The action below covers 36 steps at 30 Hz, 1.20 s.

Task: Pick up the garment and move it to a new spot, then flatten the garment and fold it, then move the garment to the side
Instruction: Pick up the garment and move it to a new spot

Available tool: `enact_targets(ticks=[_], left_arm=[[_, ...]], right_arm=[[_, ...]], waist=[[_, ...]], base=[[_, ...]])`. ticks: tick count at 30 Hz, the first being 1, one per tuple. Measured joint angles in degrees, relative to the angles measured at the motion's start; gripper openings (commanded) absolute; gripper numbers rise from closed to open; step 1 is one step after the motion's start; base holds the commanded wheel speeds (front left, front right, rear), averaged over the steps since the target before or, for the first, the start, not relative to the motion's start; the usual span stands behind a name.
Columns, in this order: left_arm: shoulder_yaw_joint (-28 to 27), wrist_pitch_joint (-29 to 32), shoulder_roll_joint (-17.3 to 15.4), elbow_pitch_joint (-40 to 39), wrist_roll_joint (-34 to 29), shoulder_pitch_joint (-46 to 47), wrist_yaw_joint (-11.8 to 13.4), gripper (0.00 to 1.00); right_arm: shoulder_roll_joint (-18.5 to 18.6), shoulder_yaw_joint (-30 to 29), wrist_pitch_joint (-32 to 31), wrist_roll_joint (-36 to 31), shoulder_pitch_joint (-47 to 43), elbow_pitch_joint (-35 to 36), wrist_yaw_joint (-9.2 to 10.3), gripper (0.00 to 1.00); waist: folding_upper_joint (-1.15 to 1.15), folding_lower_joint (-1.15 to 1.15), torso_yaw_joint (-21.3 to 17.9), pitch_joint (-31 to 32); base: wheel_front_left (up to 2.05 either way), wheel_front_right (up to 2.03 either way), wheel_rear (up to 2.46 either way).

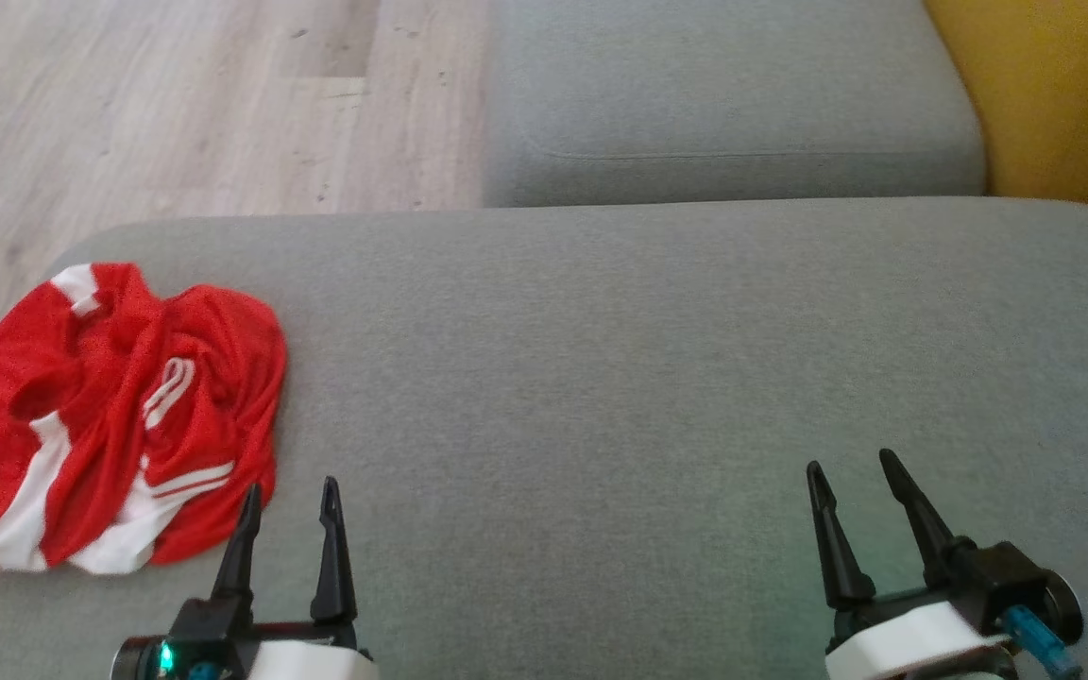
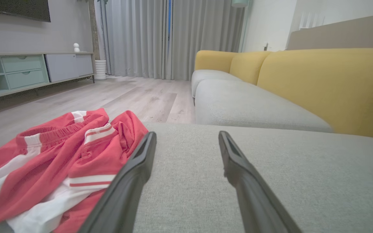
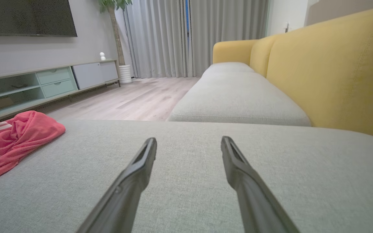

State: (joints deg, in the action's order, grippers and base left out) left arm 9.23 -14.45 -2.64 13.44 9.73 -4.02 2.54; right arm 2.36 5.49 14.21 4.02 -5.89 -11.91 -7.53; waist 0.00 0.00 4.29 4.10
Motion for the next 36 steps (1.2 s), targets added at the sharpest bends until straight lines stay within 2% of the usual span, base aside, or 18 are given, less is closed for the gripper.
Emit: enact_targets(ticks=[8, 10, 17, 22, 25, 36], left_arm=[[-0.89, 0.00, -0.03, -0.63, -1.20, -0.04, 0.63, 1.00], [-1.83, 0.00, 0.00, -0.87, -2.96, -0.05, 0.85, 1.00], [-4.43, 0.00, -0.07, -0.89, -2.55, -0.11, 0.96, 1.00], [-5.32, 0.00, -0.11, -0.92, -1.23, -0.14, -0.54, 1.00], [-5.66, 0.00, -0.09, -1.19, -1.16, -0.24, -0.53, 1.00], [-7.23, 0.00, -0.07, -3.42, 0.57, -1.23, 2.55, 1.00]], right_arm=[[0.01, 0.90, 0.00, 0.45, -0.42, 0.27, 0.00, 1.00], [0.01, 1.53, 0.00, 0.52, -0.42, 0.32, 0.00, 1.00], [0.01, 2.47, 0.01, 0.59, -0.36, 0.31, 0.00, 1.00], [0.01, 2.48, 0.00, 0.57, -0.31, 0.30, 0.00, 1.00], [0.01, 2.38, 0.00, 0.41, -0.19, 0.26, 0.00, 1.00], [0.02, 3.49, 0.00, -1.27, 3.53, -0.93, 0.00, 1.00]], waist=[[0.00, 0.00, 5.33, -0.53], [0.00, 0.00, 7.18, -0.70], [0.00, 0.00, 14.55, -1.62], [0.00, 0.00, 20.03, -2.35], [0.00, 0.00, 22.94, -2.82], [0.00, 0.01, 26.05, -6.08]], base=[[0.00, 0.00, 0.00], [0.00, 0.00, 0.00], [0.00, 0.00, 0.00], [0.00, 0.00, 0.00], [0.00, 0.00, 0.00], [0.00, 0.00, 0.00]])
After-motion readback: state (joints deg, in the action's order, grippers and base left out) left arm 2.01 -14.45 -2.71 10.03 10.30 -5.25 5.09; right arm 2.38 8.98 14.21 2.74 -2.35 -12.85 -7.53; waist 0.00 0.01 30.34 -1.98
